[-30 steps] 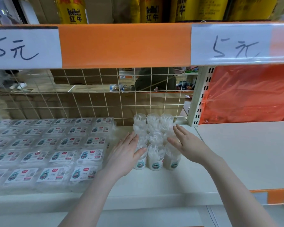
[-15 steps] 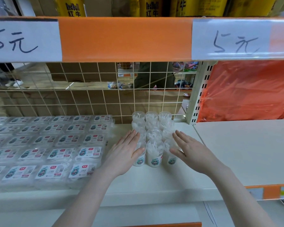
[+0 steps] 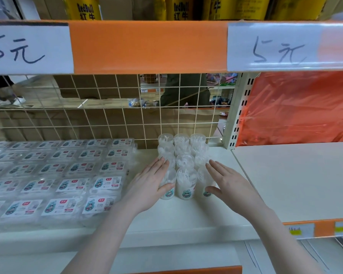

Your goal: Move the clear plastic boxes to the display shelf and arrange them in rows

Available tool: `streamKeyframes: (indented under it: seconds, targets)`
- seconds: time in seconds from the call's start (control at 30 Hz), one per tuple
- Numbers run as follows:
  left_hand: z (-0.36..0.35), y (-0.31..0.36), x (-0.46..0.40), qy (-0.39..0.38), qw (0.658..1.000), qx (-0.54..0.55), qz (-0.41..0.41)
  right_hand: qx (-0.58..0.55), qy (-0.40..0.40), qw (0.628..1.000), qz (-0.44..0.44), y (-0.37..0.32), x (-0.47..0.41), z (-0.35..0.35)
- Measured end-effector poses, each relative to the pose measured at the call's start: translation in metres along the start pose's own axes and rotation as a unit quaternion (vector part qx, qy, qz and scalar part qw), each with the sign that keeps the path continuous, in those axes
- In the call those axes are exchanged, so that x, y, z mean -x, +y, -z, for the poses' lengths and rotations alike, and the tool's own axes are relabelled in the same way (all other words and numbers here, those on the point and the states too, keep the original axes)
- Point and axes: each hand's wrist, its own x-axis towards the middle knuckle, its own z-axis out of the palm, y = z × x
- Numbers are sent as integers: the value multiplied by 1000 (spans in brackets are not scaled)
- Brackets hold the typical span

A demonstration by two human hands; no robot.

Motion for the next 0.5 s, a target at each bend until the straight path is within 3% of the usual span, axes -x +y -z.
streamKeyframes:
  seconds: [0.2,0.5]
  targets:
    - [5,9,6,21,999,9,23,33,68,997,-8,-3,1,-2]
    - [8,30,37,108,989,-2,105,-51,117,989,-76,-22,15,1]
